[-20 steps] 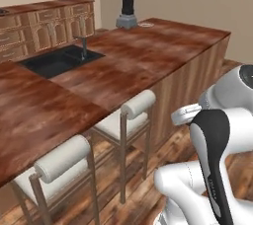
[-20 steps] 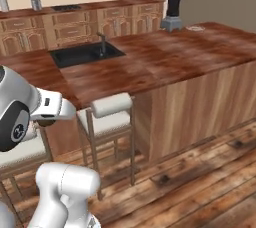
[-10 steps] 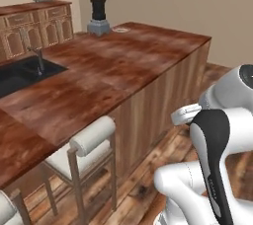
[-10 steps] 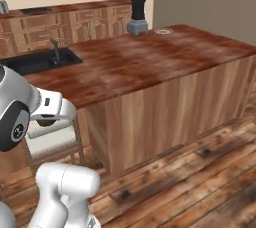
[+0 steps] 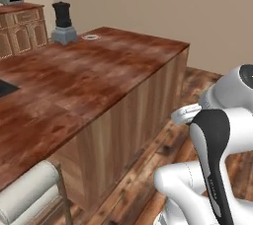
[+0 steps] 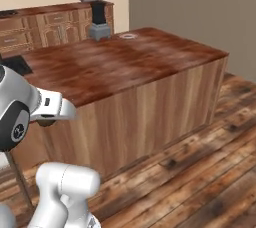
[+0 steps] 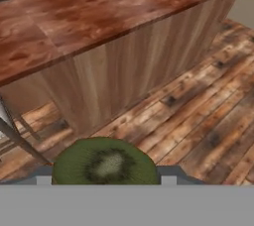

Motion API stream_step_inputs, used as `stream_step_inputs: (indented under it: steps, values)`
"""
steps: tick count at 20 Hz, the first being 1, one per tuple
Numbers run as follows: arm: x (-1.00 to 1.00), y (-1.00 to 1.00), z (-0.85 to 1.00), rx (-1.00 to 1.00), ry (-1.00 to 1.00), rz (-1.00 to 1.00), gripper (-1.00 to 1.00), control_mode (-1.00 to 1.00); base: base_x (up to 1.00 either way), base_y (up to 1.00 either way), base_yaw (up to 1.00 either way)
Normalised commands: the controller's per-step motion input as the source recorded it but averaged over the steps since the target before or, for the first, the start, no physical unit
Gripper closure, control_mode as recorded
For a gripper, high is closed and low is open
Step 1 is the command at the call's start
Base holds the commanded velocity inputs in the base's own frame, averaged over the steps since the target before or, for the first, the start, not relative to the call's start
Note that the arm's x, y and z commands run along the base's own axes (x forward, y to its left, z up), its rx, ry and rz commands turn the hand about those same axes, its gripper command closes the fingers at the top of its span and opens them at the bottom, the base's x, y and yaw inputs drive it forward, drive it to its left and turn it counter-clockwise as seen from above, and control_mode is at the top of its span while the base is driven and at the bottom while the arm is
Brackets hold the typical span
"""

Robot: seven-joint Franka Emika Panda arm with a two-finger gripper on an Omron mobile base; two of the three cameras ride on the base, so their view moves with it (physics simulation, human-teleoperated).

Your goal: Pick the two kiwis from the fridge and place them on the plate next to the blender to make a fruit smoothie.

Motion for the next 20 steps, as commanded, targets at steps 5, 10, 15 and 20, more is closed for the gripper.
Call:
stream_step_inputs:
  steps: [5, 10, 15, 20]
  values:
    - [0.0, 0.0, 0.0, 0.0, 0.0, 0.0, 1.0, 1.0, 1.0, -1.0, -0.14]
    - [0.0, 0.0, 0.0, 0.0, 0.0, 0.0, 1.0, 1.0, 1.0, -1.0, -0.16]
    - [0.0, 0.0, 0.0, 0.0, 0.0, 0.0, 1.0, 1.0, 1.0, -1.0, -0.15]
    - [0.0, 0.0, 0.0, 0.0, 0.0, 0.0, 1.0, 1.0, 1.0, -1.0, -0.15]
